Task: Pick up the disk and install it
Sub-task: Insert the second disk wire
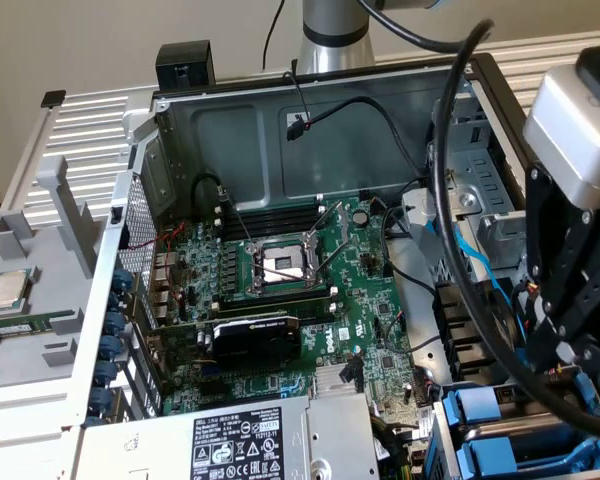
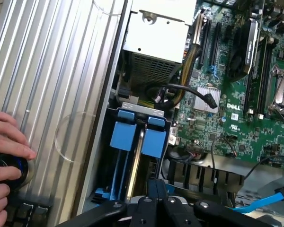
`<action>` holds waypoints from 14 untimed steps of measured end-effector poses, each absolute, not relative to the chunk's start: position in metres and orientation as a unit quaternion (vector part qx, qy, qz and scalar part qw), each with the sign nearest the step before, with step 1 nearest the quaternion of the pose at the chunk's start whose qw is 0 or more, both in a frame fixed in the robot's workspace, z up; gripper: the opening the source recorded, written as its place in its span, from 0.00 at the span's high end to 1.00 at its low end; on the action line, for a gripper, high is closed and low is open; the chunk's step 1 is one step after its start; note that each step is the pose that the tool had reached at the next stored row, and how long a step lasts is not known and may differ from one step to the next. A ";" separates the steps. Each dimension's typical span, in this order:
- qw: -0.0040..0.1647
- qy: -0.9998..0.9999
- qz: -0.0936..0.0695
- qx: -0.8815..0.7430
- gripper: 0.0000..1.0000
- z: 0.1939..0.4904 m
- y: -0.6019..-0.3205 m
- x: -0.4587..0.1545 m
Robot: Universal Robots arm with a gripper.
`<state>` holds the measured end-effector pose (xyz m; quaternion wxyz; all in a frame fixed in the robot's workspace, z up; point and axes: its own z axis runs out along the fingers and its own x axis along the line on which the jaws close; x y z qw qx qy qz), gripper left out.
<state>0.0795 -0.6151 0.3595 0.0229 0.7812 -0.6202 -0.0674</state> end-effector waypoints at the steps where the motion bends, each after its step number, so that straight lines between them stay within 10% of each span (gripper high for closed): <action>1: 0.024 -0.613 -0.067 0.787 0.89 0.360 -0.615 0.079; 14: 0.025 -0.523 -0.068 0.849 0.89 0.360 -0.615 0.079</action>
